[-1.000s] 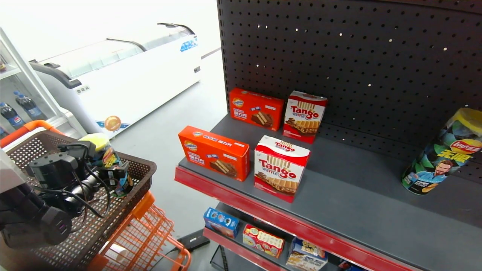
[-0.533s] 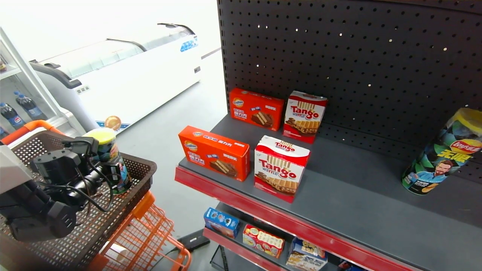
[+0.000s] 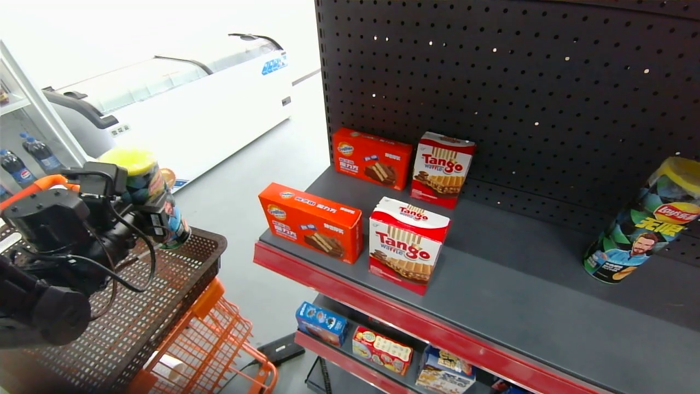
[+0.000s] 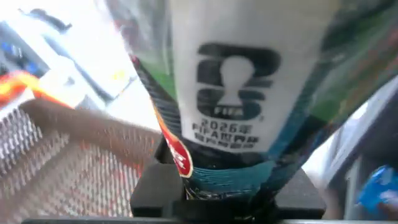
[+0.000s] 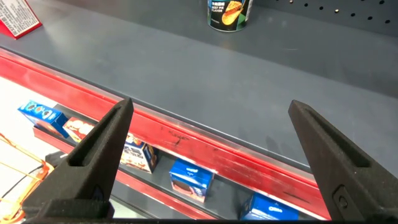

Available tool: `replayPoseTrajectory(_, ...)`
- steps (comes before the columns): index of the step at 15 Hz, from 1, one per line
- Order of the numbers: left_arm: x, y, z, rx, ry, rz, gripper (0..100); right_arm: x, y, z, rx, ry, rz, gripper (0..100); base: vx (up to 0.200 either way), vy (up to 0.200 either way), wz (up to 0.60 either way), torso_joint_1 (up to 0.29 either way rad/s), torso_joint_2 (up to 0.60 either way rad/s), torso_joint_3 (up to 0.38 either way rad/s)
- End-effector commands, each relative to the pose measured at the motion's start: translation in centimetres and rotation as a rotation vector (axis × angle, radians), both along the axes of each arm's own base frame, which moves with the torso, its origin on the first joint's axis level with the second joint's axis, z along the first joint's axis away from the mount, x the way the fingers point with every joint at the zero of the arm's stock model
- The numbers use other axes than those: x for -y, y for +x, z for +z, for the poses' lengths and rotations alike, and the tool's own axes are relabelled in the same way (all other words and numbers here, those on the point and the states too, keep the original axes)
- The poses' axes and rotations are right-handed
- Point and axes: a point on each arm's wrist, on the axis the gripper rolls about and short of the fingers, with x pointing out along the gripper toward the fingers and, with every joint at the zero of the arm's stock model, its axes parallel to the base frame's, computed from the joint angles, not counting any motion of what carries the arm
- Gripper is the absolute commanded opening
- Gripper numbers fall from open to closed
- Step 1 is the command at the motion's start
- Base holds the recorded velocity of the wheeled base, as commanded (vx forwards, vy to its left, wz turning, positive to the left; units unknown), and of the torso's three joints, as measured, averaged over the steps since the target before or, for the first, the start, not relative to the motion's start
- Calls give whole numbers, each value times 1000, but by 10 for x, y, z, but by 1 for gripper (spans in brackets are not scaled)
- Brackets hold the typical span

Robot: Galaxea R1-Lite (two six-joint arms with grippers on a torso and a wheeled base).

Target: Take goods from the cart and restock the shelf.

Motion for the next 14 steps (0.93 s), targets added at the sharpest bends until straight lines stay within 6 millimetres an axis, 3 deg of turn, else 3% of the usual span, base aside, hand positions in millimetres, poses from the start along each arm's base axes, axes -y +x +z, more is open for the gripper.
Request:
replayPoseTrajectory(1, 30, -55, 59, 114, 23, -81, 0, 0, 0, 0, 0, -1, 0, 100, 0, 0, 0, 0, 0, 0)
replayPoseTrajectory(4, 47, -72, 67, 122, 27, -225, 0, 0, 0, 0, 0, -1, 1, 100, 0, 0, 0, 0, 0, 0)
replayPoseTrajectory(7, 68, -104, 78, 134, -27, -507, 0, 0, 0, 0, 0, -1, 0, 100, 0, 0, 0, 0, 0, 0)
replayPoseTrajectory(11, 74, -143, 75, -1, -38, -638, 0, 0, 0, 0, 0, -1, 1, 100, 0, 0, 0, 0, 0, 0)
replayPoseTrajectory(14, 91, -155, 76, 3, -39, -731, 0, 0, 0, 0, 0, -1, 1, 100, 0, 0, 0, 0, 0, 0)
